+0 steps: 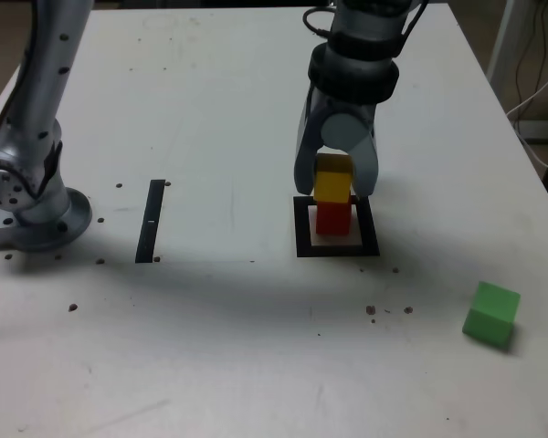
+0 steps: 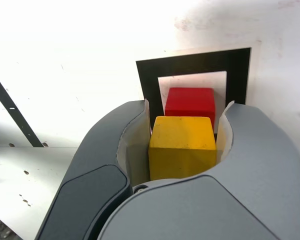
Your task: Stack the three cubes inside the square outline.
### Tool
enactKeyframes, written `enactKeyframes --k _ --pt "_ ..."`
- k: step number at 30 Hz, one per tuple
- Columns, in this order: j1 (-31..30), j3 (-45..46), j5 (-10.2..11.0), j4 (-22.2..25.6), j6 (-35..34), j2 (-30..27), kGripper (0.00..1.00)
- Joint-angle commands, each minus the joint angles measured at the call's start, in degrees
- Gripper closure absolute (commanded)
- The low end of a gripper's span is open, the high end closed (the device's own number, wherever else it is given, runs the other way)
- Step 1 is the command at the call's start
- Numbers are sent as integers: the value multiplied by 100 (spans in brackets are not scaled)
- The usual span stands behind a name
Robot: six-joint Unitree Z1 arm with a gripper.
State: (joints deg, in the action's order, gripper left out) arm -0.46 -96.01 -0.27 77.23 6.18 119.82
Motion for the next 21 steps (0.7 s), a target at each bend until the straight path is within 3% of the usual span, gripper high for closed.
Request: enactKeyframes --k 1,7,9,11,15,17,21 --pt "16 26 -13 -49 -9 44 65" --pt "33 66 -17 -132 7 67 65" --pt "37 80 -18 -156 16 67 61" --pt "37 93 -27 -190 36 67 47" --pt "36 121 -63 -262 80 67 9" --pt "36 132 -75 -279 86 65 1" --pt "36 163 -78 -287 86 45 1"
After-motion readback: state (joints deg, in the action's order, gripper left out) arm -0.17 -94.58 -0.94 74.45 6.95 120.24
